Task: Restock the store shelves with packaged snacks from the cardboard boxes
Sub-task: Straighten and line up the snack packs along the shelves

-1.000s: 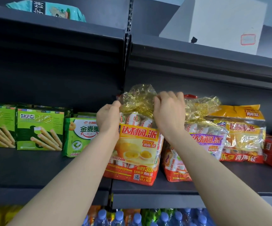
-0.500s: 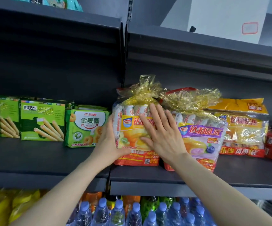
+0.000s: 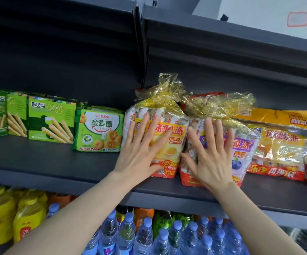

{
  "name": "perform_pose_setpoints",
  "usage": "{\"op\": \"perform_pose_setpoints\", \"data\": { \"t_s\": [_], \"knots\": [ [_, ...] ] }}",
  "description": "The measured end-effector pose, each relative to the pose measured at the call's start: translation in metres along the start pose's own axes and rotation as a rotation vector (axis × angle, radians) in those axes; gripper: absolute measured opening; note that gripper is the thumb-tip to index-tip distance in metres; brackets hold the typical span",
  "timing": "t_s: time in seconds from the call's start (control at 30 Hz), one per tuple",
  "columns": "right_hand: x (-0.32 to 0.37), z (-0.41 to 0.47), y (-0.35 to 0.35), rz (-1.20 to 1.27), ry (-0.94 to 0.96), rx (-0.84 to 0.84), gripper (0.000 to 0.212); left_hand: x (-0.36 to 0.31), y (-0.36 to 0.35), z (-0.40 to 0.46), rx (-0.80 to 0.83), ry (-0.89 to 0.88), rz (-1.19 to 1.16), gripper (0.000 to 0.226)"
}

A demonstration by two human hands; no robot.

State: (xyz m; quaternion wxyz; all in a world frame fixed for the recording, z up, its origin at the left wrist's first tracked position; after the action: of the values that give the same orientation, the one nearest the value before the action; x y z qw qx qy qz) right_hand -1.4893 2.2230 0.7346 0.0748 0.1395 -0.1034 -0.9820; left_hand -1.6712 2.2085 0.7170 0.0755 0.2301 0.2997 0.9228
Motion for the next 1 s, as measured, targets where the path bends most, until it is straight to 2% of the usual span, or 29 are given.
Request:
{"op": "perform_pose_setpoints", "data": {
  "t_s": [0.3,0.4,0.5,0.67,0.77,0.87,1.0],
  "knots": [
    [-0.001,0.001,-0.019,0.028,0.014,-0.003,0.065,0.000,-0.003,-0.003,0.029,-0.026,0.046,0.116],
    [0.006,0.007,-0.003,0.093,-0.058,-0.064,0.061,0.005,0.006,-0.012,-0.041,-0.121,-0.035,0.101],
    [0.036,0.028,0.017,0.152,-0.102,-0.143,0.057,0.027,0.018,-0.025,-0.168,-0.127,-0.165,0.089],
    [0.124,0.074,0.045,0.157,-0.052,-0.193,0.057,0.100,0.018,-0.052,-0.129,-0.031,-0.178,0.084],
    [0.190,0.089,0.045,0.160,0.068,-0.132,0.054,0.152,0.014,-0.076,-0.082,-0.035,-0.145,0.078],
    [0.244,0.090,0.021,0.145,0.148,0.016,0.055,0.205,0.004,-0.100,-0.009,-0.010,-0.064,0.085],
    [0.271,0.080,-0.031,0.082,0.076,0.286,0.066,0.250,-0.019,-0.122,0.106,-0.015,-0.043,0.097]
  ]
}}
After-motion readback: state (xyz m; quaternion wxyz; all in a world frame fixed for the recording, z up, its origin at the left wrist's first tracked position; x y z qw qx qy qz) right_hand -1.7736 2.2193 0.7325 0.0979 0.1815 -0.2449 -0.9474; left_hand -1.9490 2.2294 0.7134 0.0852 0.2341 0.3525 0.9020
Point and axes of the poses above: each hand's wrist, its own z-axis towards the middle knuckle, its own y-axis out of the back of the hand, x = y × z, the point moved 7 cm from there along z, towards the middle knuckle, and after that the axes turned 9 degrees about -y, right-handed, at the moved point
